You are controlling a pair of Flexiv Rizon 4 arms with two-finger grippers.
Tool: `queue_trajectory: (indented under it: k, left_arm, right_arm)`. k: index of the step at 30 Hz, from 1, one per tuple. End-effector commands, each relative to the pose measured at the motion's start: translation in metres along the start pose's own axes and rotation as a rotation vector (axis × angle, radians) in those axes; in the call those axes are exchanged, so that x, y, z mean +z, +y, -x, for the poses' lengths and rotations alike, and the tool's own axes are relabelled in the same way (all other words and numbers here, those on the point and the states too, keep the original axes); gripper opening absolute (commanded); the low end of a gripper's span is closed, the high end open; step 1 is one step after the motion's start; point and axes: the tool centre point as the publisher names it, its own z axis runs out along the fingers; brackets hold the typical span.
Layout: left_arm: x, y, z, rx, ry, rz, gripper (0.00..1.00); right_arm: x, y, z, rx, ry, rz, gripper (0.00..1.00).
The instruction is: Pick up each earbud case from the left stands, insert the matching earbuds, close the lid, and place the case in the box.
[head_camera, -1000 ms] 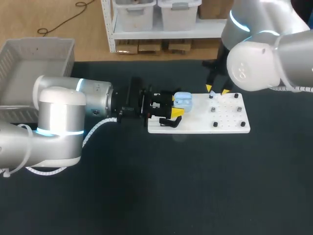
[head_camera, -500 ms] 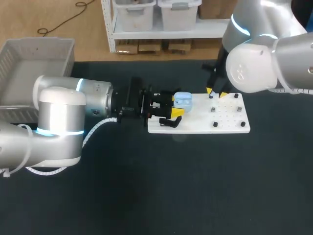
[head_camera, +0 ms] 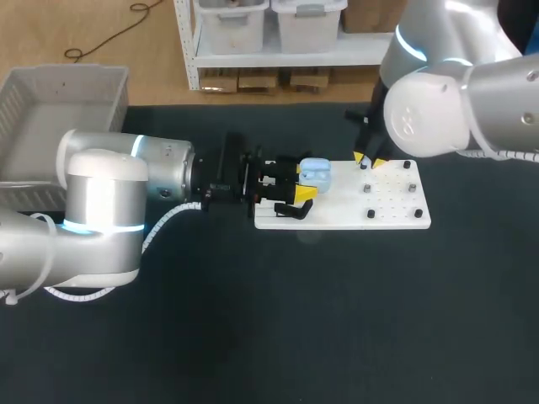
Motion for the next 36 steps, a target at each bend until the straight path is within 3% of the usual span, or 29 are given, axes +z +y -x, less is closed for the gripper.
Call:
queue_trajectory:
  k: [1, 7, 10, 22, 36]
  left_arm:
    - [0.0, 0.0, 0.0, 0.0, 0.002, -0.001, 0.0]
    - [0.0, 0.0, 0.0, 0.0, 0.002, -0.001, 0.0]
    - [0.0, 0.0, 0.0, 0.0, 0.002, -0.001, 0.0]
    - [0.0, 0.0, 0.0, 0.0, 0.002, -0.001, 0.0]
    - [0.0, 0.0, 0.0, 0.0, 0.002, -0.001, 0.0]
  right_arm:
    - [0.0, 0.001, 0.001, 0.002, -0.001, -0.004, 0.23]
    - [0.0, 0.0, 0.001, 0.004, -0.003, -0.008, 0.16]
    - [0.001, 0.0, 0.0, 0.005, -0.001, -0.012, 0.0]
    - [-0.018, 0.0, -0.008, 0.009, -0.027, -0.02, 0.0]
    - [-0.088, 0.003, -0.039, 0.03, -0.093, 0.008, 0.0]
